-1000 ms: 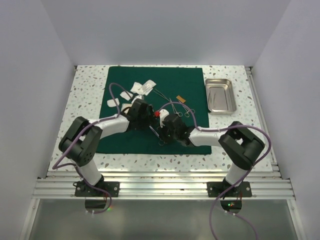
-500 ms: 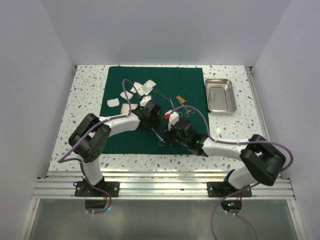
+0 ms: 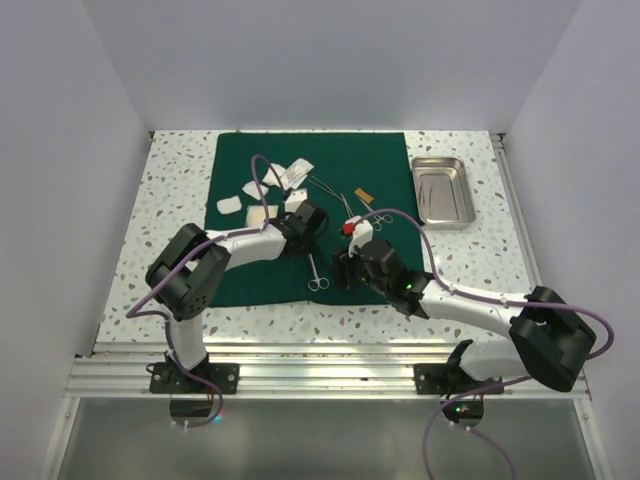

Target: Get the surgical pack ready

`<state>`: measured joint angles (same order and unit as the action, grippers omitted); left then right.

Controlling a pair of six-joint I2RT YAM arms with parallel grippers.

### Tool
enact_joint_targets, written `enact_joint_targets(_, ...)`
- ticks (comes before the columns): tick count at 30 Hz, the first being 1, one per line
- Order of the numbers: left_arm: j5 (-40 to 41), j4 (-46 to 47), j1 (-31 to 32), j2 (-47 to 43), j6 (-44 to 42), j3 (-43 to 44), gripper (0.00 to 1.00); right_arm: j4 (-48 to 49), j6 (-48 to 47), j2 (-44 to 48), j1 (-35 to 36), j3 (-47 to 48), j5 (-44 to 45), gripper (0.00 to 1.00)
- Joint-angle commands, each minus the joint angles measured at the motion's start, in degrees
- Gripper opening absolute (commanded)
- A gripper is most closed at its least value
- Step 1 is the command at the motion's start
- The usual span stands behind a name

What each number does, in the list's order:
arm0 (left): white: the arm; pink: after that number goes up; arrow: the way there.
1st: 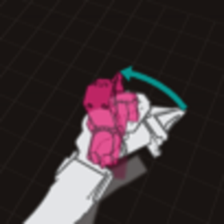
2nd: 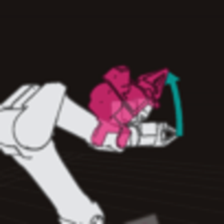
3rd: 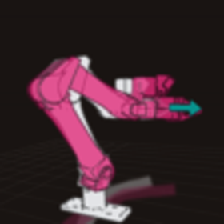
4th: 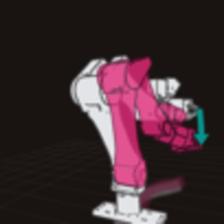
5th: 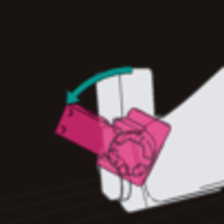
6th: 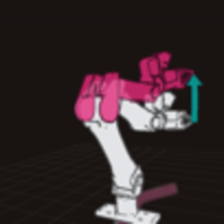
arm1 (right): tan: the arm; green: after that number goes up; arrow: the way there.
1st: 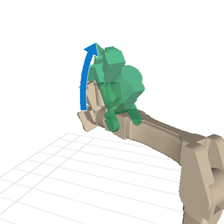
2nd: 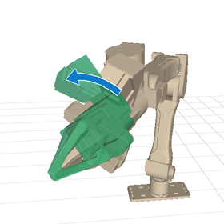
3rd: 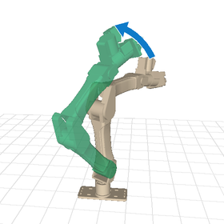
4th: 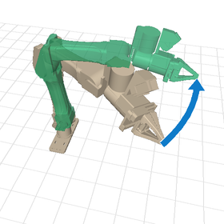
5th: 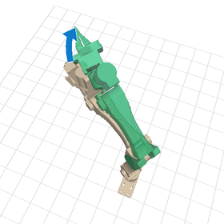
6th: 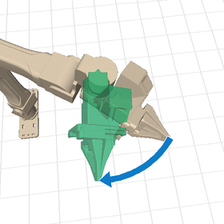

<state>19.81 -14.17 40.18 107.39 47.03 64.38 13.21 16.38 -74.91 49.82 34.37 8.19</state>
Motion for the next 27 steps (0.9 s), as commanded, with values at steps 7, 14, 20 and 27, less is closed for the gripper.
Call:
enact_joint_targets(7,-4.1,-2.6,0.3,3.7,-1.2,-3.4,0.03,-8.3,7.0,-3.6,-2.7,4.9,-6.8,0.66)
enact_joint_targets(14,-12.0,5.8,-1.3,1.1,-0.9,-8.8,0.0,-5.2,14.6,-10.1,-7.0,6.6,-17.1,0.77)
enact_joint_targets(20,-15.9,13.3,-2.7,-3.5,1.5,-15.1,0.0,-3.3,17.4,-16.0,-7.2,8.5,-21.0,0.78)
enact_joint_targets(27,-18.9,20.2,-3.7,-5.1,3.6,-18.9,0.0,-1.7,20.4,-20.3,-7.2,9.0,-23.3,0.79)
